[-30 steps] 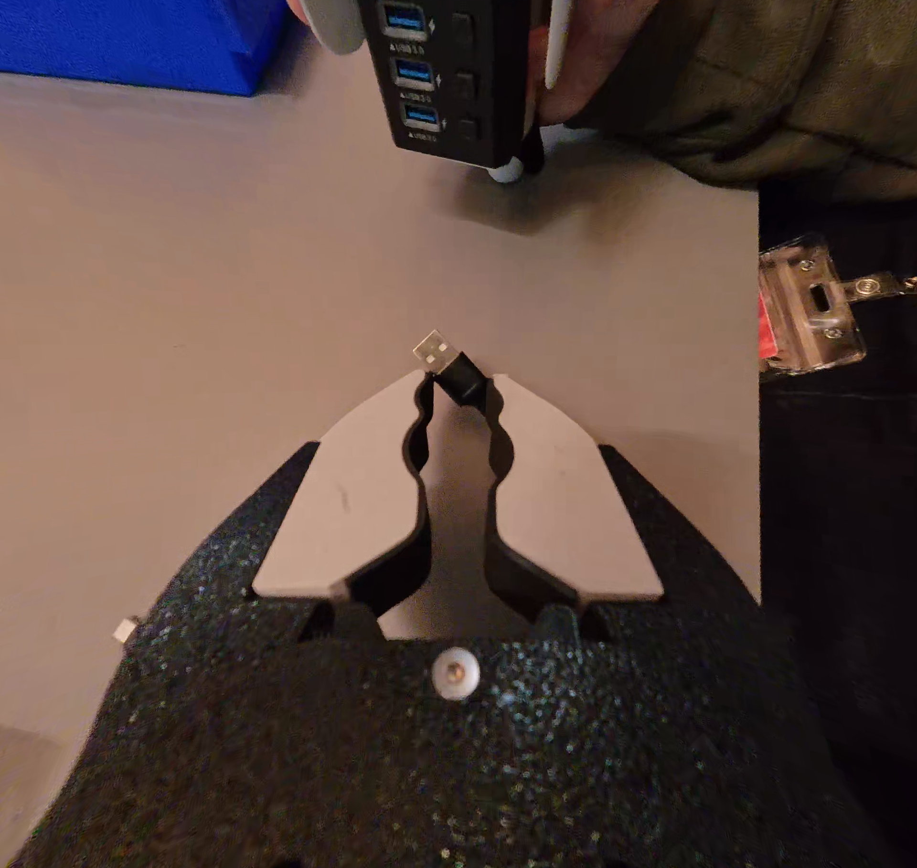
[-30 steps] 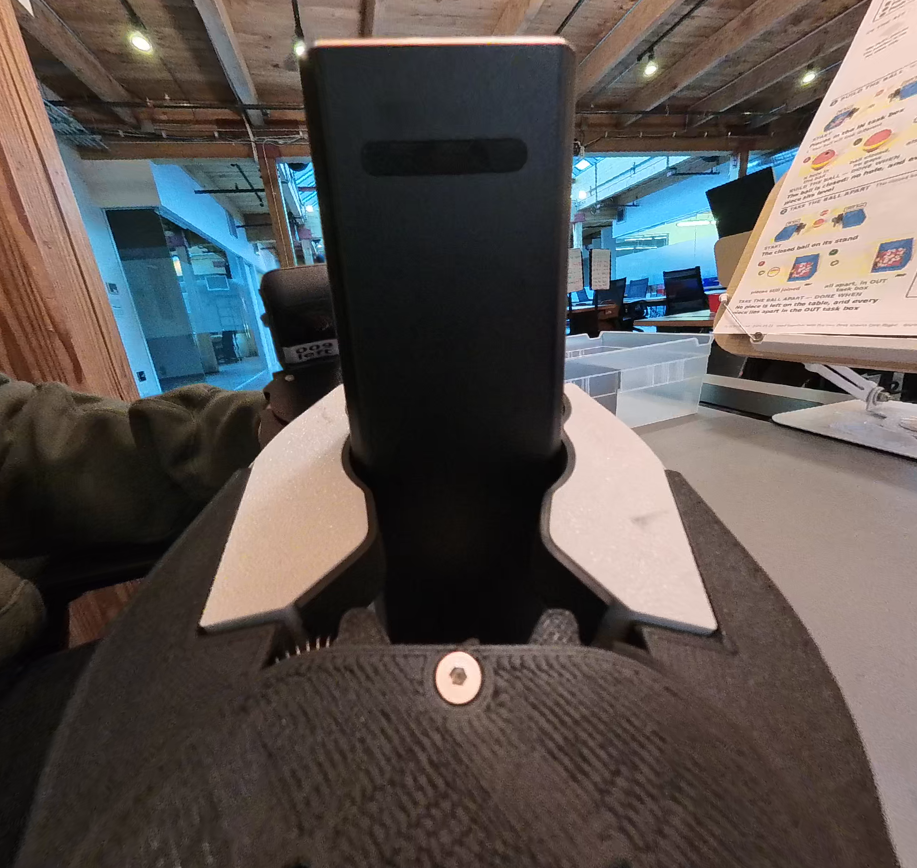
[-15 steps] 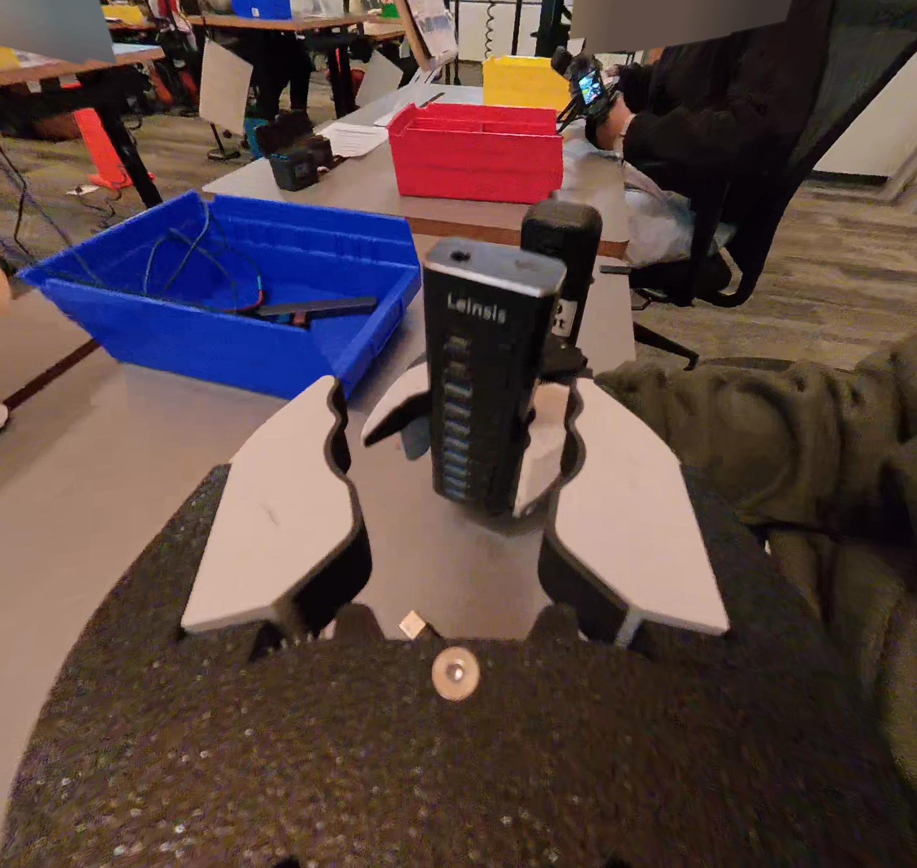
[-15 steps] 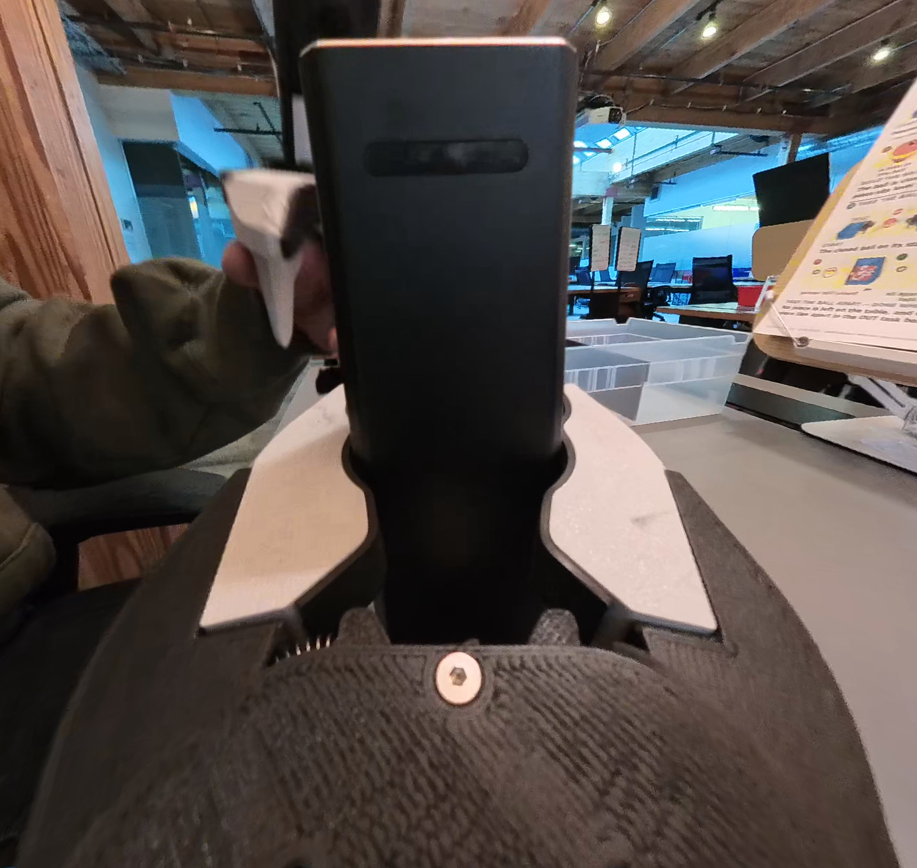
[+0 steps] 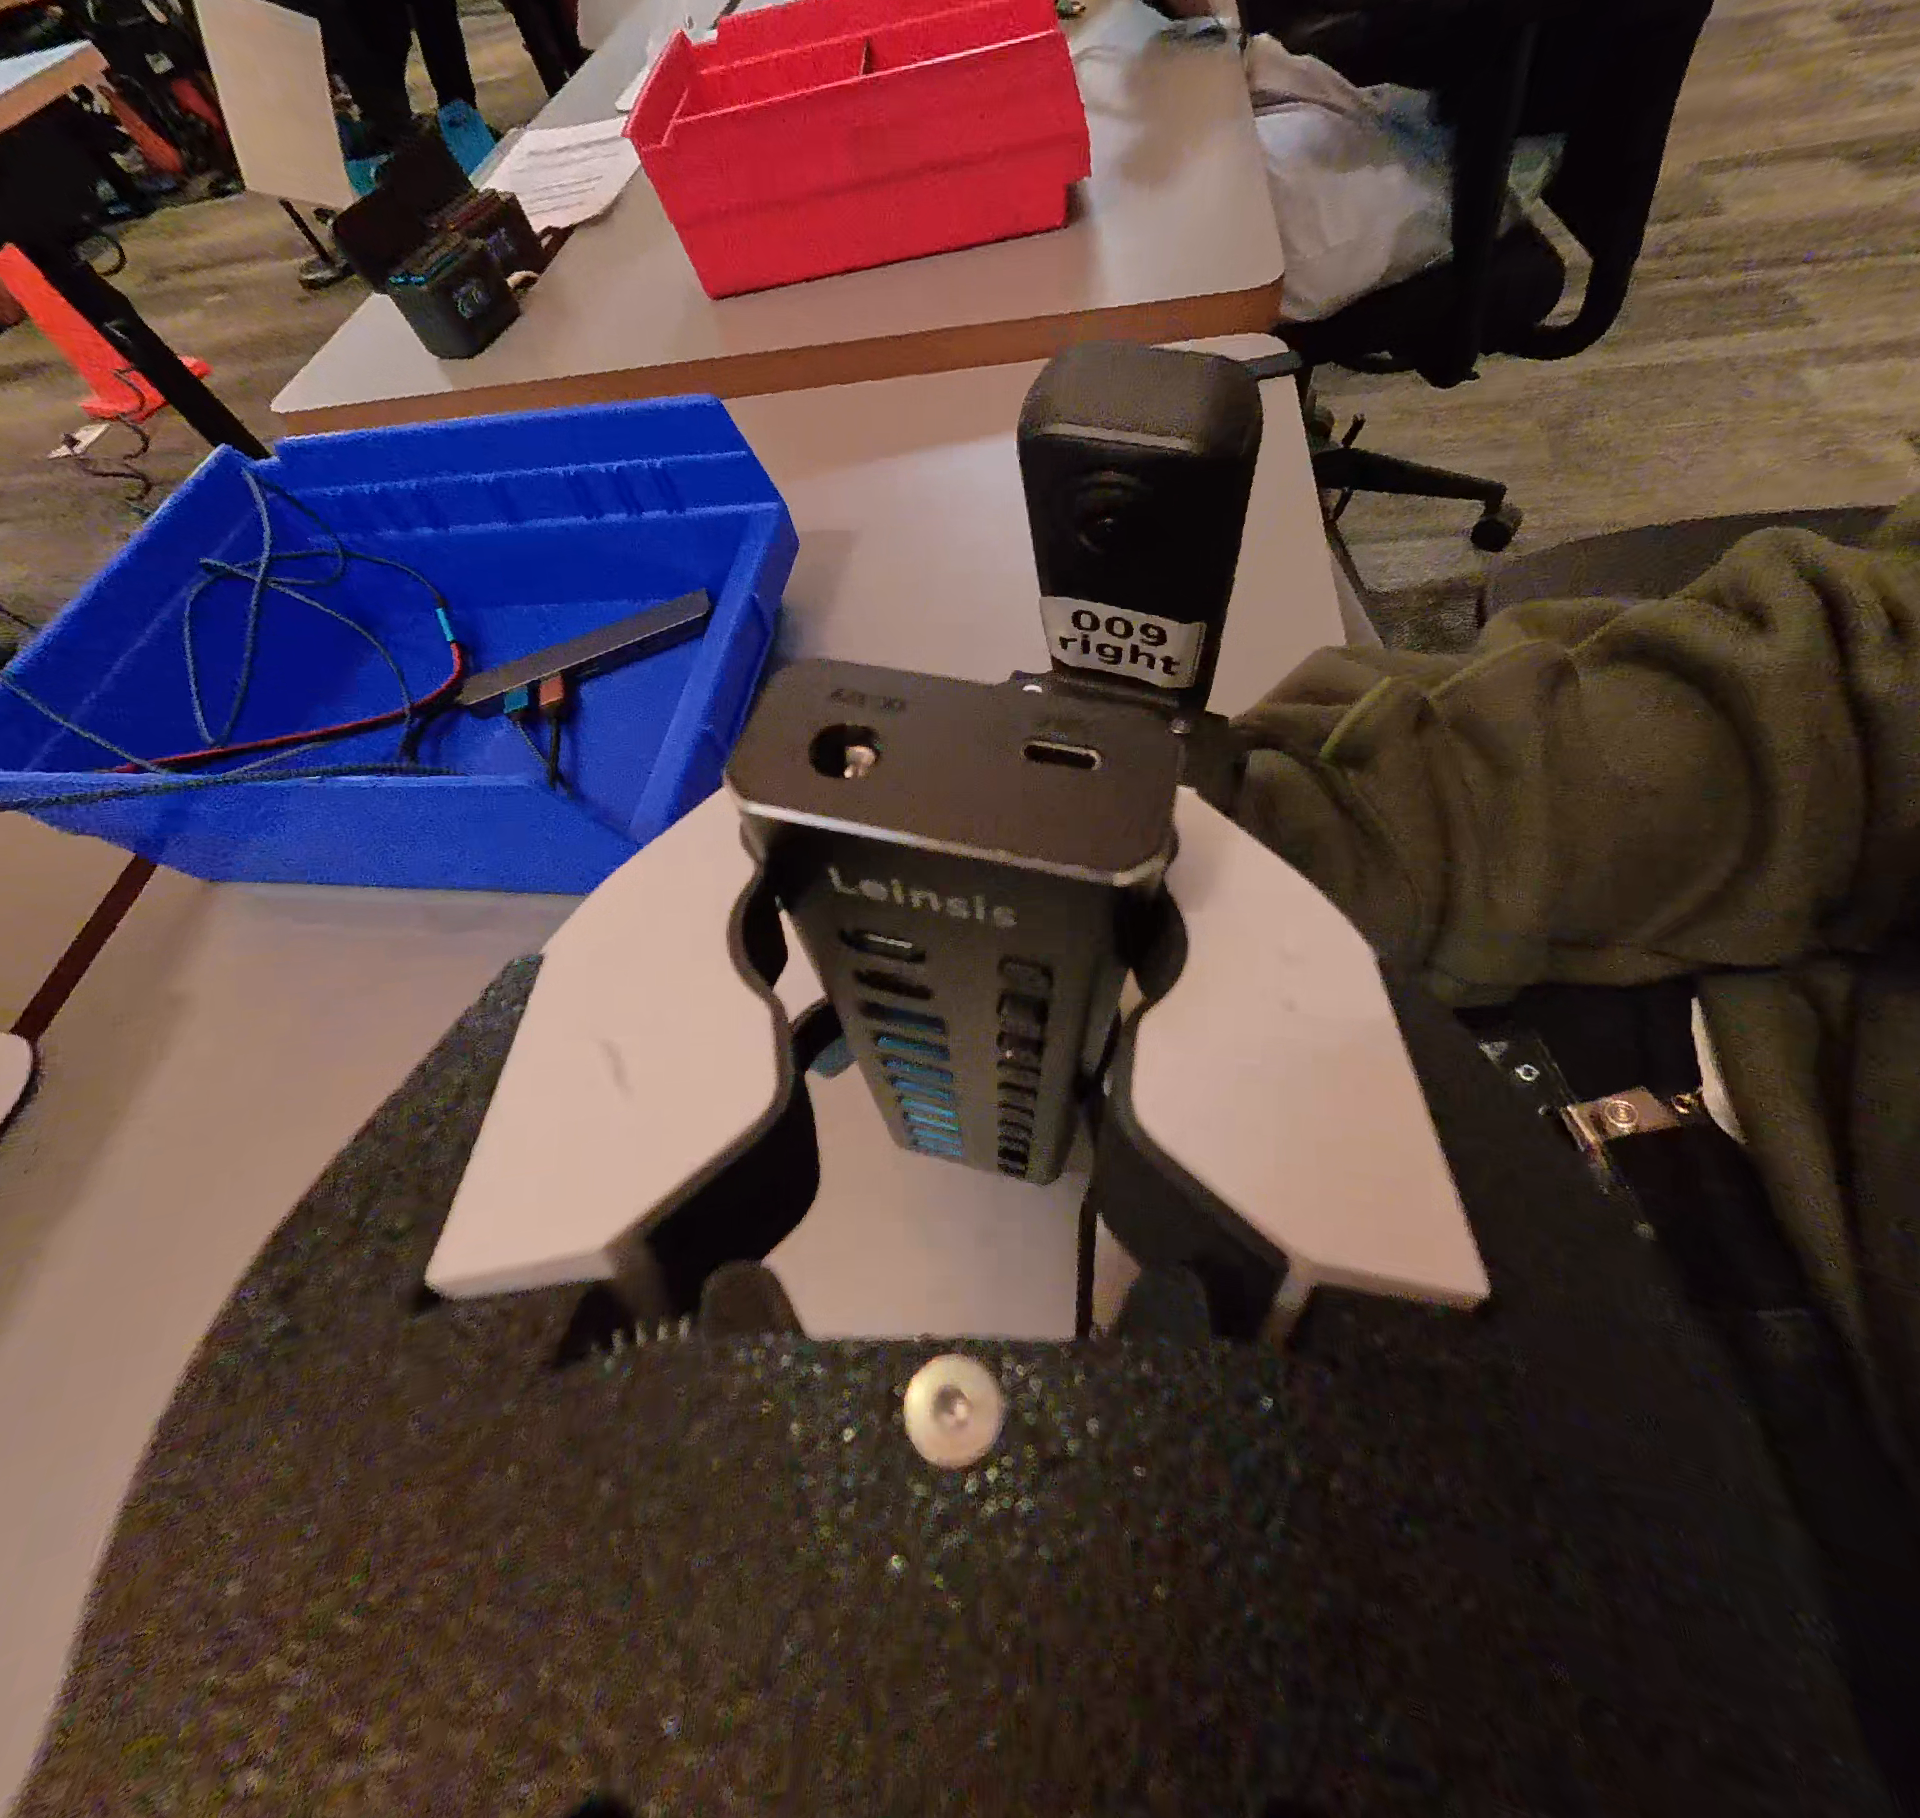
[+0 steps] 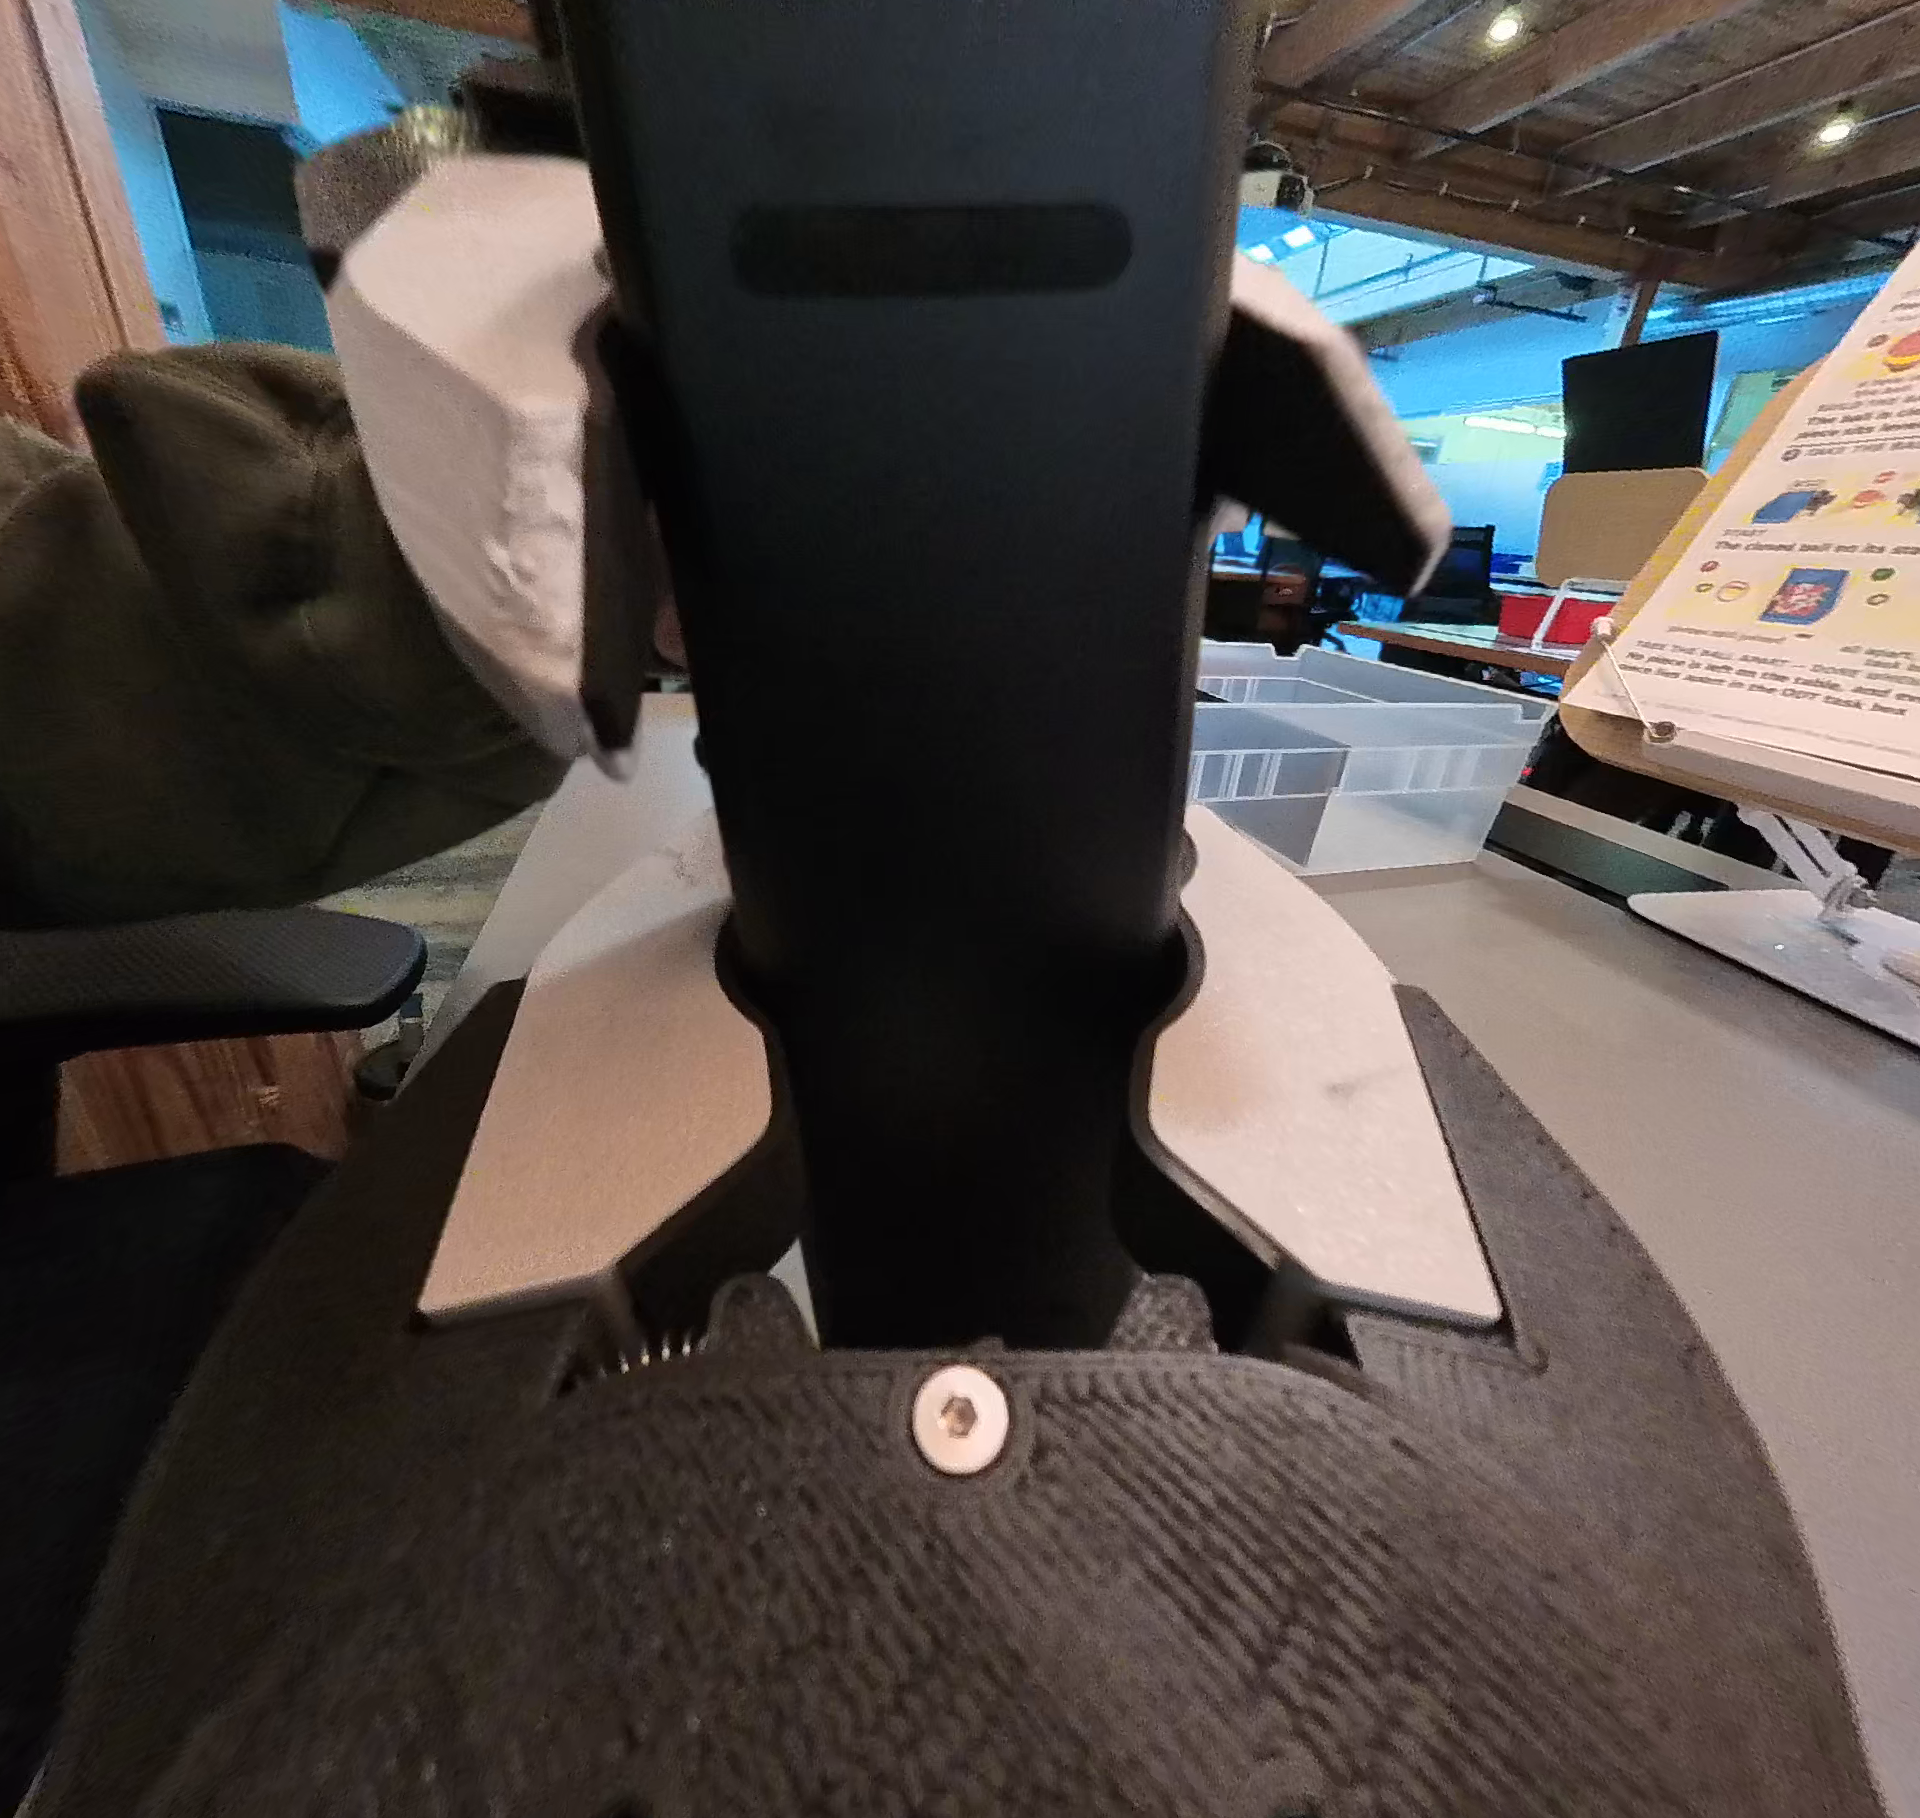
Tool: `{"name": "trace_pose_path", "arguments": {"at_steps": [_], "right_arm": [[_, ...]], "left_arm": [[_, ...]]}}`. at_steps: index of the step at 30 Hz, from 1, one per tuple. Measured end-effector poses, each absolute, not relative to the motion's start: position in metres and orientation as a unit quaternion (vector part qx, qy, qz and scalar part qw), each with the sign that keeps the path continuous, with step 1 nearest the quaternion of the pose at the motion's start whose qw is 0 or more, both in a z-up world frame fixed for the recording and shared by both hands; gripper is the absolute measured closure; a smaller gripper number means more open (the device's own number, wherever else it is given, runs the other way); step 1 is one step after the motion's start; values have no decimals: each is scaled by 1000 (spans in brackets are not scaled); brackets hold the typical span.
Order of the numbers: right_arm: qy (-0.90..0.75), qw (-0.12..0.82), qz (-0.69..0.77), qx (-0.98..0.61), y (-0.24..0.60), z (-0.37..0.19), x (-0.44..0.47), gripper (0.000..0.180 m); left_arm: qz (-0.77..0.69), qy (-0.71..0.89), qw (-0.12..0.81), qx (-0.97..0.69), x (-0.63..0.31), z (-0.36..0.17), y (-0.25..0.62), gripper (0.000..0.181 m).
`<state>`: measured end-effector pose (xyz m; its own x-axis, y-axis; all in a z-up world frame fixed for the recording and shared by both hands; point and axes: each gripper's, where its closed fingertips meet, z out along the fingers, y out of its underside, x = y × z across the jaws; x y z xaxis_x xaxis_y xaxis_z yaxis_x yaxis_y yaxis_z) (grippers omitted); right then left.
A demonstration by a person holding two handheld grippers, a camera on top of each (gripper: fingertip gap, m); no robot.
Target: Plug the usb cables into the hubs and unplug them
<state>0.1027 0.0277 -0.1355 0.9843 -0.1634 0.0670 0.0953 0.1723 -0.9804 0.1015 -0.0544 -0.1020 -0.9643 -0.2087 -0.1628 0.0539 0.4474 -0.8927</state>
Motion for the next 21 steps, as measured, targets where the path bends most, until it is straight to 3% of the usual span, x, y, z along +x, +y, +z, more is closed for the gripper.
{"name": "trace_pose_path", "arguments": {"at_steps": [2, 4, 6, 10, 21], "right_arm": [[27, 759, -84, -645, 31, -137, 102, 103], [33, 746, -72, -662, 37, -142, 101, 88], [32, 733, -77, -675, 41, -146, 101, 84], [38, 738, -73, -670, 40, -145, 103, 103], [40, 714, -69, -696, 46, -153, 102, 106]], "left_arm": [[-522, 842, 129, -44, 100, -95, -54, 116], [-497, 854, 145, -38, 101, -93, -53, 115], [-475, 866, 152, -30, 103, -97, -52, 116], [-492, 863, 113, -30, 100, -103, -54, 116], [-516, 851, 93, -32, 101, -103, -44, 115]]}}
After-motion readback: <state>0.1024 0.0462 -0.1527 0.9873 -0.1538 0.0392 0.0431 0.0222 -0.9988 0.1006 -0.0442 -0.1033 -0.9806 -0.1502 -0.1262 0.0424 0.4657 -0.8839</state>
